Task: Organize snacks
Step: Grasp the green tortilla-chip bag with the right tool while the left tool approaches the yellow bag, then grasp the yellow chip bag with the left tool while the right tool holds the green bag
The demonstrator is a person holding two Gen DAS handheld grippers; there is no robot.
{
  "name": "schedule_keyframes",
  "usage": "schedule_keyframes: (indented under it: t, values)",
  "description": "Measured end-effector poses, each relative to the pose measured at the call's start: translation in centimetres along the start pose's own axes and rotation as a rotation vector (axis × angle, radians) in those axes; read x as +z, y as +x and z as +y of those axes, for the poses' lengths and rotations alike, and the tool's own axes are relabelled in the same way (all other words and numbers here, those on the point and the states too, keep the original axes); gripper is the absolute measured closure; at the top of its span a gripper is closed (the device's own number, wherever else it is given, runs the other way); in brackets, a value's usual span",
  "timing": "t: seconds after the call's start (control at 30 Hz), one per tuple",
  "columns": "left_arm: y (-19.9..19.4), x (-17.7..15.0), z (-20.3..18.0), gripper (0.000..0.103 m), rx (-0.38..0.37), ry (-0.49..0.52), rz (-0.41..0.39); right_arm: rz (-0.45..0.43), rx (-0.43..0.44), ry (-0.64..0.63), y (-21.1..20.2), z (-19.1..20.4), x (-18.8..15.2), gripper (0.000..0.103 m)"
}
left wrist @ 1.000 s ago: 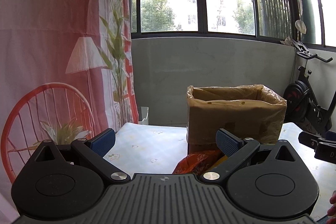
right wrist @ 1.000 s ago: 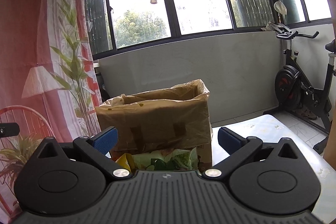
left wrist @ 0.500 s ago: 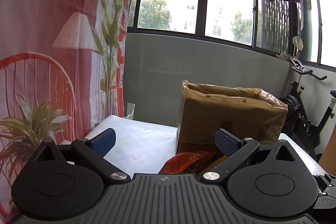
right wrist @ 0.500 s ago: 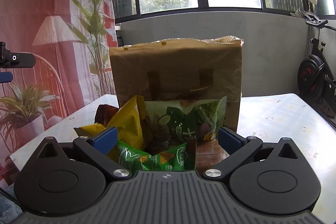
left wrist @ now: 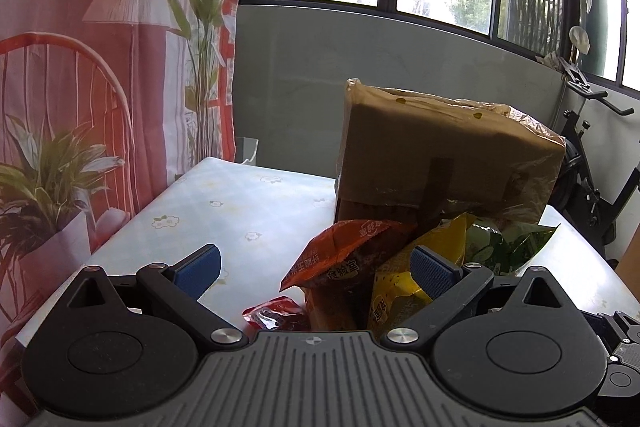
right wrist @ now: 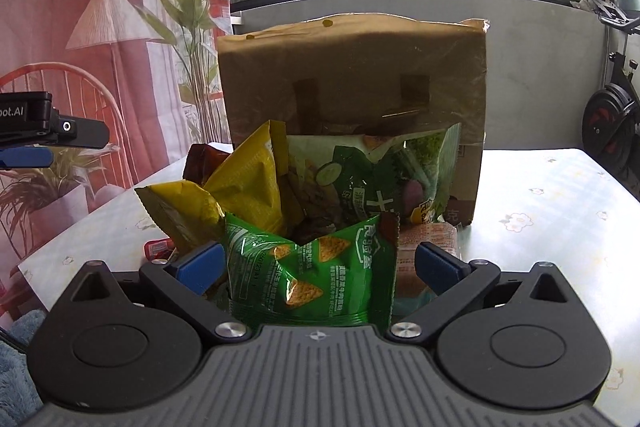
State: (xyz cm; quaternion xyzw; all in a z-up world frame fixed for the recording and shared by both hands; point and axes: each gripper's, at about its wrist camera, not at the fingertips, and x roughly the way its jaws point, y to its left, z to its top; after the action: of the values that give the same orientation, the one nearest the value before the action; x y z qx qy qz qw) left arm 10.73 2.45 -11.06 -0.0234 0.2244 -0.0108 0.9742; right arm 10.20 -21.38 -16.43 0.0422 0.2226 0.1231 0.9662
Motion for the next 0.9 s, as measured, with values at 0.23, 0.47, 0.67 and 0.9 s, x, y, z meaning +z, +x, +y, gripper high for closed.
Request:
schedule_keyframes:
  t: [0.23, 0.47, 0.67, 0.9]
  values:
    - [0.7, -0.9, -0.2, 0.006, 0.001, 0.013, 0.039, 0.036, 0.001, 0.002, 1.4, 0.0, -0.7, 0.000]
    - [1.3, -1.4, -0.4, 0.008, -0.024, 0.017, 0.067, 0.090, 0.001, 0.022, 2.6, -0.1, -1.1, 0.001]
    - [1.5, -1.8, -0.9, 0.009, -0.044, 0.030, 0.084, 0.107, 0.015, 0.039, 2.8, -0.6, -1.2, 0.004]
    - [1.5, -2.1, -1.5, 0.012, -0.070, 0.061, 0.086, 0.113, 0.032, 0.014, 2.0, -0.7, -1.0, 0.016]
